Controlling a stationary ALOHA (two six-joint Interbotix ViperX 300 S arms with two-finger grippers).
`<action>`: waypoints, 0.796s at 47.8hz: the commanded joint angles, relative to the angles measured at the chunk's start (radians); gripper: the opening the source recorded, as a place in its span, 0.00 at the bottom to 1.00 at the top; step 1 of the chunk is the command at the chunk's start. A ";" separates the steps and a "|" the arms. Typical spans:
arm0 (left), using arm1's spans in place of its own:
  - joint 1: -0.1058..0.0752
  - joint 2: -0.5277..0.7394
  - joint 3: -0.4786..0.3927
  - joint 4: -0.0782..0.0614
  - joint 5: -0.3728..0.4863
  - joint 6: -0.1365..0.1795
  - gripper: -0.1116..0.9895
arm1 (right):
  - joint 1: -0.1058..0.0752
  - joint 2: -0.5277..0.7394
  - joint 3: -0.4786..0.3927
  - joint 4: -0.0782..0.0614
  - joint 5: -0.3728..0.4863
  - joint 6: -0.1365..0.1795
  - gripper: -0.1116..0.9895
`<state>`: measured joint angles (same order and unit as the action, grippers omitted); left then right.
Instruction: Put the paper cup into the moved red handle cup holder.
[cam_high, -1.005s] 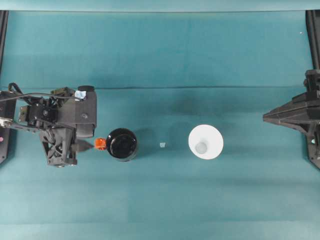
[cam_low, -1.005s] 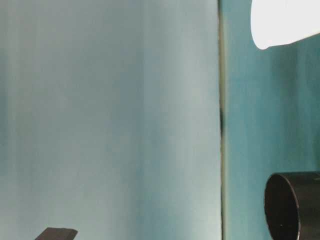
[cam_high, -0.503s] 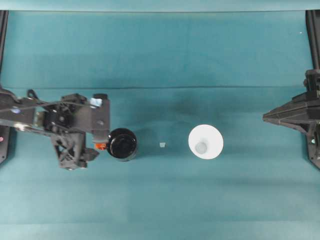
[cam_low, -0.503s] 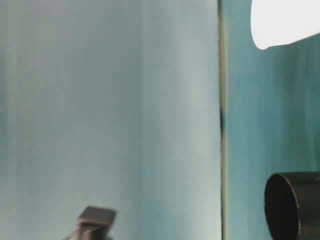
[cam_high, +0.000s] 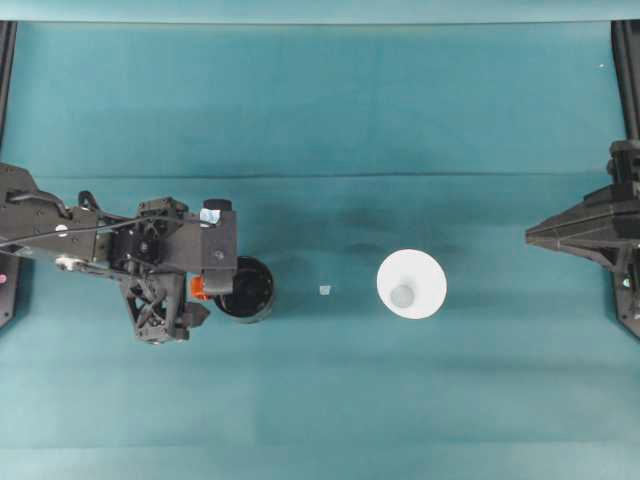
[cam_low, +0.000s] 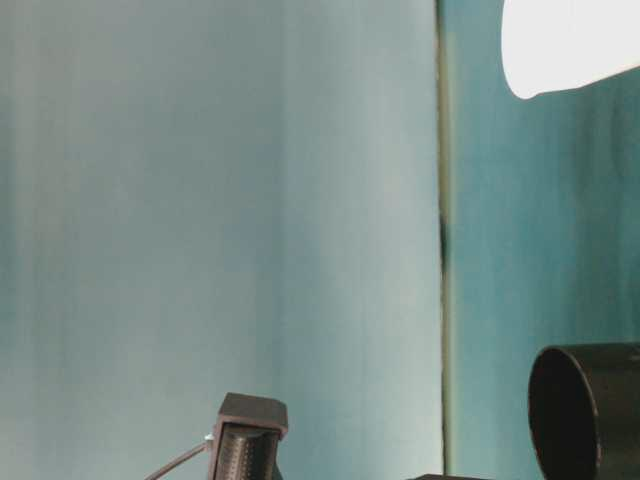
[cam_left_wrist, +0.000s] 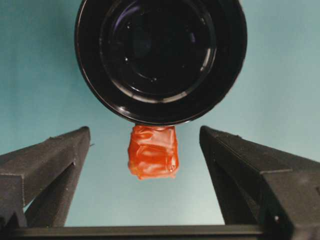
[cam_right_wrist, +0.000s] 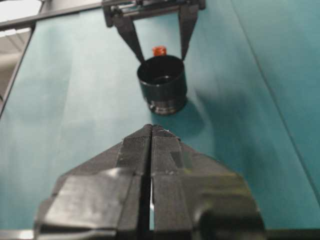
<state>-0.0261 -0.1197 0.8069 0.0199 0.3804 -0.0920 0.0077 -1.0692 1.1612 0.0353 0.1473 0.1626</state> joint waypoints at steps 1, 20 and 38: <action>-0.002 -0.003 -0.003 0.002 -0.006 -0.002 0.98 | 0.002 0.009 -0.006 0.000 -0.005 0.008 0.01; -0.002 -0.003 -0.003 0.002 -0.005 -0.002 0.98 | 0.002 0.008 -0.003 0.002 -0.005 0.008 0.01; -0.002 -0.002 -0.008 0.002 -0.006 -0.031 0.92 | 0.002 0.009 -0.003 0.002 -0.005 0.008 0.01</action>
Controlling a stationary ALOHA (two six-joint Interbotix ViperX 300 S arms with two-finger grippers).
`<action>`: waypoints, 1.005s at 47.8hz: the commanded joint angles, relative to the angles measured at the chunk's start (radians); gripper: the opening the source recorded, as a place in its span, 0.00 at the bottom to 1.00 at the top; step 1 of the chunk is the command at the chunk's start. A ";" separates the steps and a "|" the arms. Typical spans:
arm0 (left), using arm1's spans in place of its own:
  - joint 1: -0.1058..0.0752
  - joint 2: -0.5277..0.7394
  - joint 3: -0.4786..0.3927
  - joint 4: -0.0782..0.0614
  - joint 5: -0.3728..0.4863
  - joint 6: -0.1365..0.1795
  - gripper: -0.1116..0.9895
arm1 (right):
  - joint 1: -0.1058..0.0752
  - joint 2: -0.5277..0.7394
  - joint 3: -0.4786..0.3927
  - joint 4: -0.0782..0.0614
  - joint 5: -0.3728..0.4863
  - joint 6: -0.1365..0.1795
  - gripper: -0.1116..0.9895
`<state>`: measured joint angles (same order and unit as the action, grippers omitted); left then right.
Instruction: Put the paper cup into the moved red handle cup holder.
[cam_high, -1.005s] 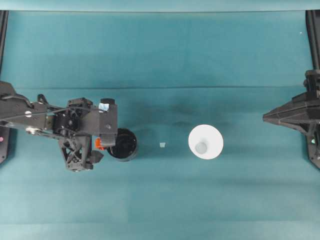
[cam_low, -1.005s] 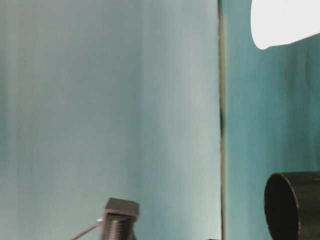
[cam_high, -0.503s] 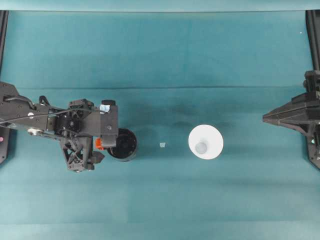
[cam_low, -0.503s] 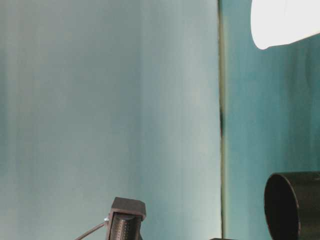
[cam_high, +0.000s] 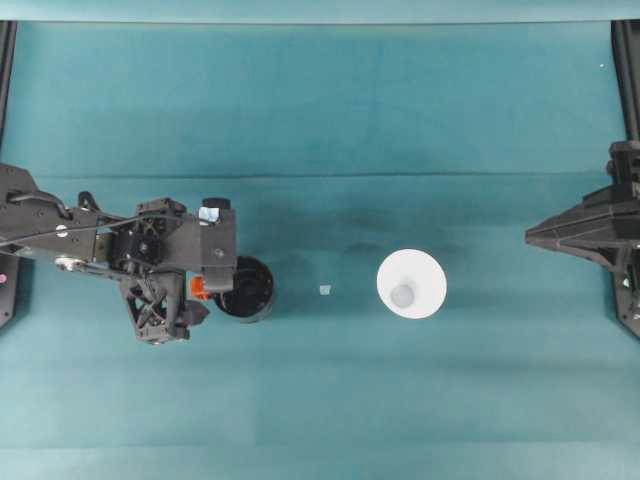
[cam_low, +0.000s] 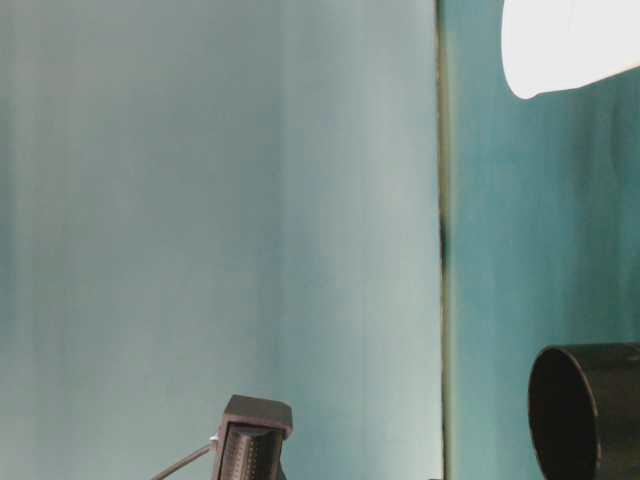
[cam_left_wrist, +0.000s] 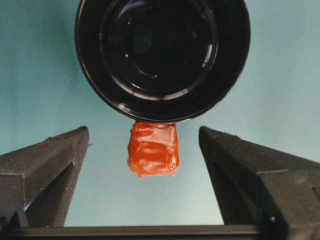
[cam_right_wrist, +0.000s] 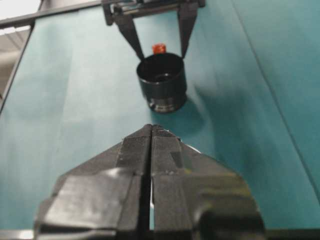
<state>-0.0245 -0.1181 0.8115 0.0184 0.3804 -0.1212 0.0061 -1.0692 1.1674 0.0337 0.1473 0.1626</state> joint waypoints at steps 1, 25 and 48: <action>-0.003 -0.003 -0.012 0.003 -0.008 -0.003 0.90 | 0.003 0.008 -0.009 0.003 -0.003 0.008 0.01; -0.029 -0.003 -0.018 0.003 -0.006 0.041 0.36 | 0.003 0.009 -0.008 0.002 -0.002 0.009 0.01; -0.023 -0.015 -0.046 0.003 -0.006 0.041 0.36 | 0.003 0.008 -0.005 0.003 -0.002 0.009 0.01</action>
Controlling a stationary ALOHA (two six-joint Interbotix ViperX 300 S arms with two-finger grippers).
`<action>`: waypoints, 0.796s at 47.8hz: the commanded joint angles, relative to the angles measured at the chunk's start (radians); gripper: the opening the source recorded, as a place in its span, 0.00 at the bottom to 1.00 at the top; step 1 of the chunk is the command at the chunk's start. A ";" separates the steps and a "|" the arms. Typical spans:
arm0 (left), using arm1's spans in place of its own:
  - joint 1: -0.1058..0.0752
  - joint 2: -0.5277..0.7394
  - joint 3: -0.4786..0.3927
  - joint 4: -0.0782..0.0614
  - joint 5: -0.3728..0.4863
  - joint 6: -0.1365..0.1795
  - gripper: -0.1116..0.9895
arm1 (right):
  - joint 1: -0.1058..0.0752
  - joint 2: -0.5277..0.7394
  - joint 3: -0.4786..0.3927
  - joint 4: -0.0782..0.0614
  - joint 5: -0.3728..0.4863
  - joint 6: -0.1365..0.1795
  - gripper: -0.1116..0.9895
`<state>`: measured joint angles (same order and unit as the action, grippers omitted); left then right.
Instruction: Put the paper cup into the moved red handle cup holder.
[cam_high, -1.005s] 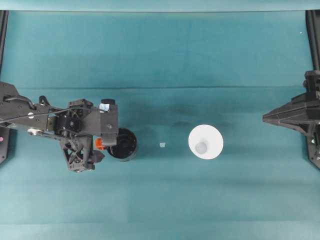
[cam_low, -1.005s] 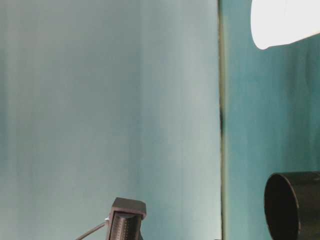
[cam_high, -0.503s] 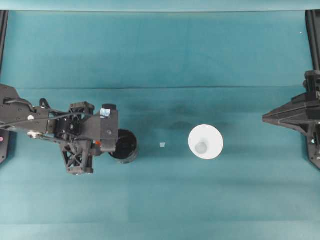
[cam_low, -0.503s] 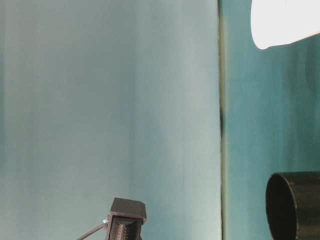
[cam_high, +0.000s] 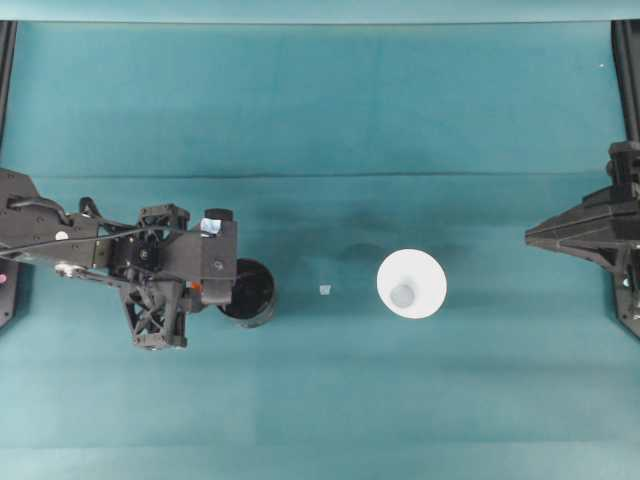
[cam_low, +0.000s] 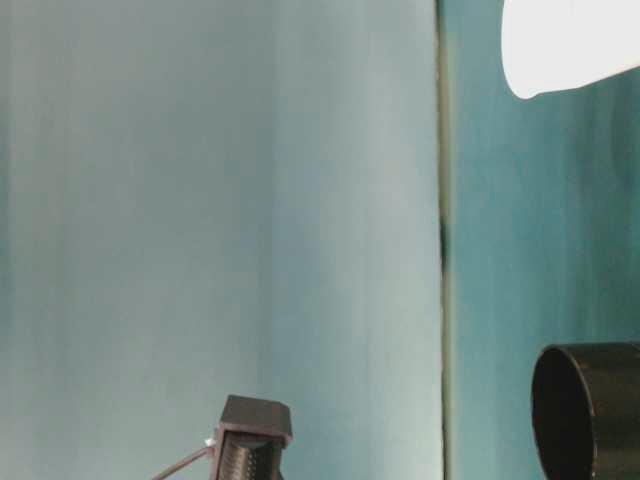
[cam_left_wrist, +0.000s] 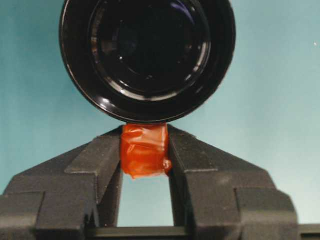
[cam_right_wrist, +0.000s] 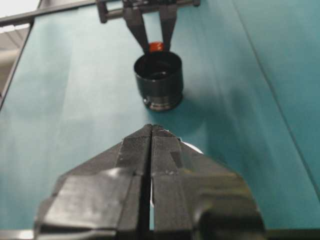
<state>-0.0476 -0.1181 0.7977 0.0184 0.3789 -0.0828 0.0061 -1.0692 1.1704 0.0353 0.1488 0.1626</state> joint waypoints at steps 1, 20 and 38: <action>0.002 -0.020 -0.038 0.003 -0.002 0.003 0.36 | 0.003 0.008 -0.008 0.000 -0.003 0.009 0.01; 0.009 -0.092 -0.247 0.003 0.229 0.080 0.36 | 0.003 0.008 -0.006 0.002 -0.005 0.008 0.01; 0.025 -0.092 -0.365 0.003 0.333 0.124 0.36 | 0.003 0.005 -0.008 0.000 -0.003 0.008 0.01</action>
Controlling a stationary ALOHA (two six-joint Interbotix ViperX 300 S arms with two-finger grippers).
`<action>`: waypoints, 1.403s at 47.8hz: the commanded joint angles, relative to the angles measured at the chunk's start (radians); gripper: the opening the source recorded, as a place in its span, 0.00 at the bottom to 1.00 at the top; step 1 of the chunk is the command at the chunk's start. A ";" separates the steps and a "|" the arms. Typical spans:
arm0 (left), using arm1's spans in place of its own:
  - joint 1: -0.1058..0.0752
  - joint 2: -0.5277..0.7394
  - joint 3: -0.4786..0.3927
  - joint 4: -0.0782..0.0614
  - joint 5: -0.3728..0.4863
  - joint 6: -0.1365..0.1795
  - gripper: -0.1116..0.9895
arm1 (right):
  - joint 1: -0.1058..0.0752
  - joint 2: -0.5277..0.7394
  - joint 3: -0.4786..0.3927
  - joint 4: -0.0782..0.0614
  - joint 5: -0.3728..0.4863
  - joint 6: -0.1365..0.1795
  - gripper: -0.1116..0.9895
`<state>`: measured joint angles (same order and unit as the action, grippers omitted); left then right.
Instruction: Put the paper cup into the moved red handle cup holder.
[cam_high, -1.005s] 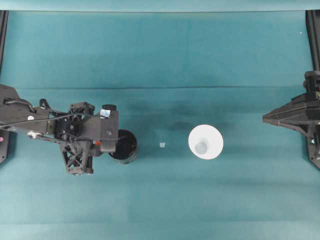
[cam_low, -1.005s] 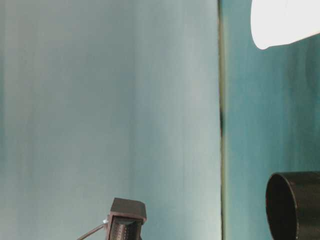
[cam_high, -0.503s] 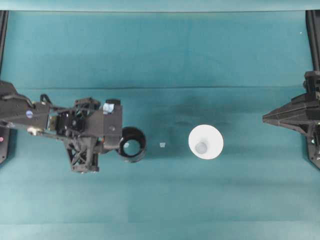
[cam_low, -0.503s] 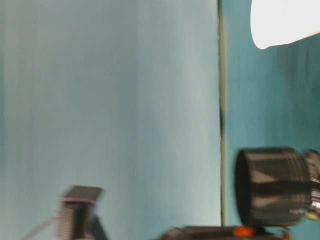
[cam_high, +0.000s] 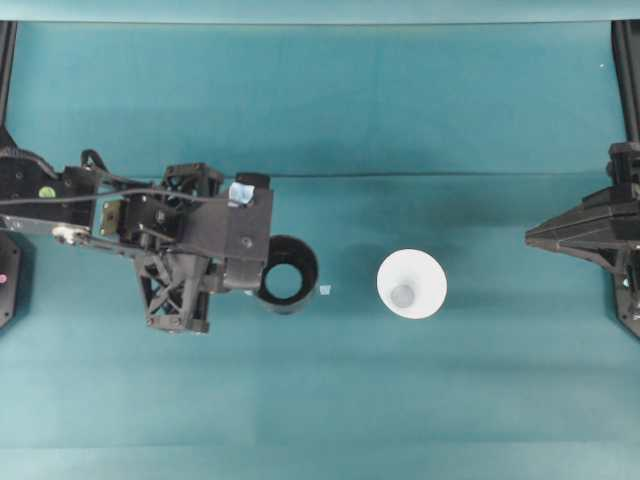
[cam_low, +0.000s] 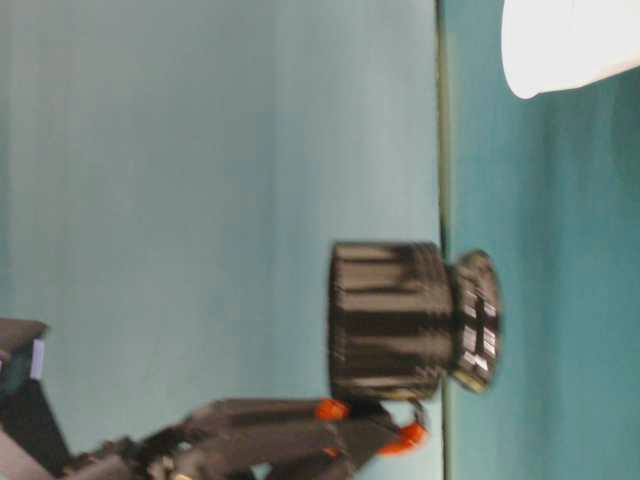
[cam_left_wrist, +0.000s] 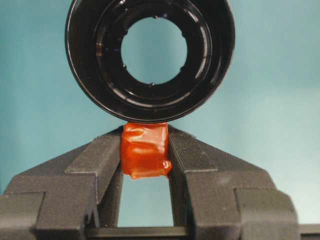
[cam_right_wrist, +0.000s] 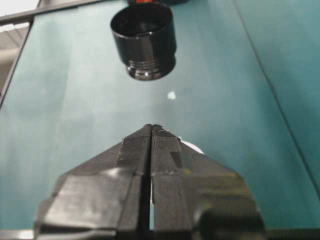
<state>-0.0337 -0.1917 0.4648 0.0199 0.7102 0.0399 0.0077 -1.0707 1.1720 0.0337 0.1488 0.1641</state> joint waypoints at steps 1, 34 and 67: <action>0.012 -0.020 -0.034 0.002 0.002 0.003 0.36 | 0.002 0.006 -0.008 0.002 -0.005 0.006 0.01; 0.071 0.077 -0.110 0.003 -0.046 0.009 0.36 | -0.012 0.003 -0.009 0.003 -0.005 0.006 0.01; 0.074 0.179 0.029 0.003 -0.270 -0.005 0.36 | -0.023 0.000 -0.008 0.002 -0.003 0.006 0.01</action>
<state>0.0445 -0.0123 0.4909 0.0199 0.4679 0.0322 -0.0123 -1.0769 1.1720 0.0337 0.1488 0.1626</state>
